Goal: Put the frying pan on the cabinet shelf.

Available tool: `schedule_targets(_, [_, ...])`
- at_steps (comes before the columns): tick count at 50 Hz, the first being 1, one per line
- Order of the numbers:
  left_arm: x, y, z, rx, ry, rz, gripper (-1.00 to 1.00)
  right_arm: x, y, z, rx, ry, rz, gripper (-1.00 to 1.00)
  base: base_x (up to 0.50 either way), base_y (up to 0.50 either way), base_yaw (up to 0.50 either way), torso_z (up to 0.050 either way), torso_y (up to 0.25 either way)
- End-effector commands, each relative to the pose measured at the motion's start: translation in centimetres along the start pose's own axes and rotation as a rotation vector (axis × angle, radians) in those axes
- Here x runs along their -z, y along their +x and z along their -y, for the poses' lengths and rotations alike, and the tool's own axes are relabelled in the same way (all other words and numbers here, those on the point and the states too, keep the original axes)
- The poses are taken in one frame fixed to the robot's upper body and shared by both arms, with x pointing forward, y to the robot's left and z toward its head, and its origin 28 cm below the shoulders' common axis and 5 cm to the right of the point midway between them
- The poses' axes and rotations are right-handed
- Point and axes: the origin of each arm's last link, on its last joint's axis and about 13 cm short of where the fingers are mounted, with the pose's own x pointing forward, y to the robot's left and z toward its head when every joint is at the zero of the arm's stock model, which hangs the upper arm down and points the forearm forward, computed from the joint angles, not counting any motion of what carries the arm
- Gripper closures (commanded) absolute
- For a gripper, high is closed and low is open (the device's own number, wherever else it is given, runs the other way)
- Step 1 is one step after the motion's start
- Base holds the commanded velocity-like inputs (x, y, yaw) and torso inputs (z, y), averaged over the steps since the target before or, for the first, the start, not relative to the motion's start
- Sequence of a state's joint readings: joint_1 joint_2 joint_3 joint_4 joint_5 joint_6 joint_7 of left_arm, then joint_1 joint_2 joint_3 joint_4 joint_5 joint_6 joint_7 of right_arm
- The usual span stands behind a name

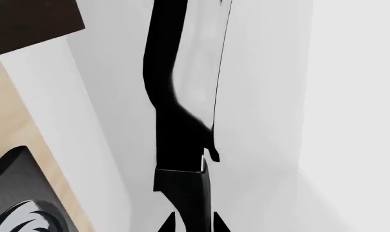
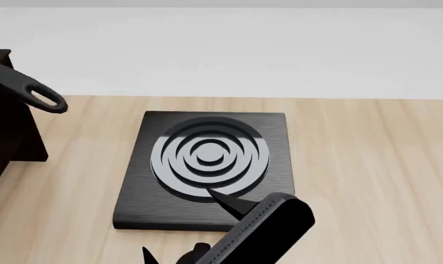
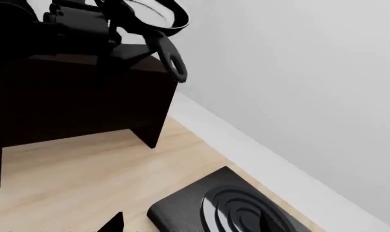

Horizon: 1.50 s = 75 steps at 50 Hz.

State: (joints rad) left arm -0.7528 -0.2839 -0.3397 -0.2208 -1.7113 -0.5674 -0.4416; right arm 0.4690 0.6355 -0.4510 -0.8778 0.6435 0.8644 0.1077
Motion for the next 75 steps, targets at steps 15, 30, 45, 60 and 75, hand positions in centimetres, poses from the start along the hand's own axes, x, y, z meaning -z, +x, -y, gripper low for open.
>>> schedule_targets(15, [-2.9,-1.1,-3.2,0.024,-0.217,0.116,1.00,0.2,0.4,-0.2,-0.012,0.004,-0.009,-1.00,0.00,0.00,0.00,0.001,0.001])
schedule_targets(30, [-2.5,-2.1,-5.8,-0.027,-0.247,0.138,1.00,0.2,0.3,-0.3,-0.013,0.003,-0.009,-1.00,0.00,0.00,0.00,0.000,0.001])
schedule_targets(45, [-2.3,-2.8,-6.6,-0.037,-0.220,0.152,1.00,0.3,0.4,-0.3,-0.017,0.004,-0.009,-1.00,0.00,0.00,0.00,0.000,0.000])
schedule_targets(60, [-2.2,-2.8,-7.1,-0.041,-0.188,0.162,-1.00,0.4,0.4,-0.4,-0.026,0.005,-0.012,-1.00,0.00,0.00,0.00,0.000,0.000])
schedule_targets(75, [-1.8,-3.6,-7.4,-0.051,-0.170,0.165,-1.00,0.3,0.3,-0.4,-0.024,0.005,-0.012,-1.00,0.00,0.00,0.00,0.000,0.000])
